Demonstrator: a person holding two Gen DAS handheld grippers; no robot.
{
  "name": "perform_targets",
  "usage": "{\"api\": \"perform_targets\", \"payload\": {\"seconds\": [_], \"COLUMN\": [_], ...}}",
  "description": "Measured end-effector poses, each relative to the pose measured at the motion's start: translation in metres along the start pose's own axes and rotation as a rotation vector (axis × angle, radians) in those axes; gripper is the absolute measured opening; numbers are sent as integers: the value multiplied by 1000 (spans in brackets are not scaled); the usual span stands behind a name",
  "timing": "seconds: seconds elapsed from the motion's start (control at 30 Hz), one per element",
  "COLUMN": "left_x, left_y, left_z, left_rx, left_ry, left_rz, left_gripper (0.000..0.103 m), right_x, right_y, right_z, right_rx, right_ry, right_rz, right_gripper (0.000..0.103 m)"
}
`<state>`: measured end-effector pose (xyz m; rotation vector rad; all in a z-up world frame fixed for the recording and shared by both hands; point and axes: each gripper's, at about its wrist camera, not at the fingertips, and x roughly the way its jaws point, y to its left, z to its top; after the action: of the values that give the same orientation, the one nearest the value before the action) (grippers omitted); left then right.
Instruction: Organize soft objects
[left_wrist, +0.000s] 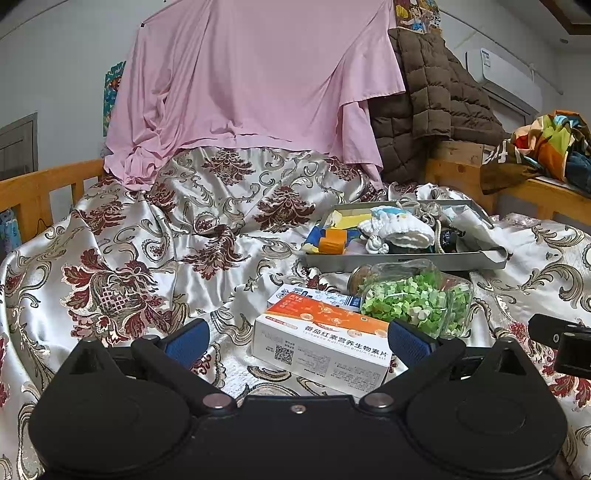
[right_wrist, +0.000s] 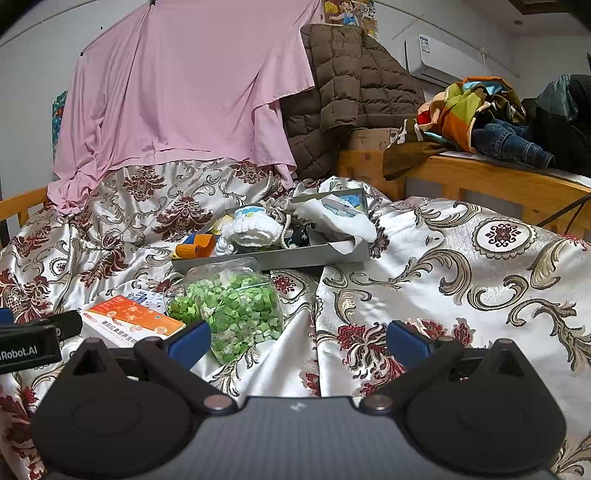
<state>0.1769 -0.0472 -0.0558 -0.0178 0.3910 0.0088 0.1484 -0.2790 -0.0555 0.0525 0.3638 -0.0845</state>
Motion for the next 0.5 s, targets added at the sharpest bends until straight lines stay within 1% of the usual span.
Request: {"api": "perform_targets", "payload": {"seconds": [0.5], "left_x": [0], "left_y": [0], "left_z": [0], "left_rx": [0], "left_ry": [1], "left_rz": [0], "left_gripper": [102], "right_x": [0], "right_y": [3], "right_z": [-2], "right_rx": [-2], "right_ry": [-1], "right_rz": [3], "right_gripper": [103]}}
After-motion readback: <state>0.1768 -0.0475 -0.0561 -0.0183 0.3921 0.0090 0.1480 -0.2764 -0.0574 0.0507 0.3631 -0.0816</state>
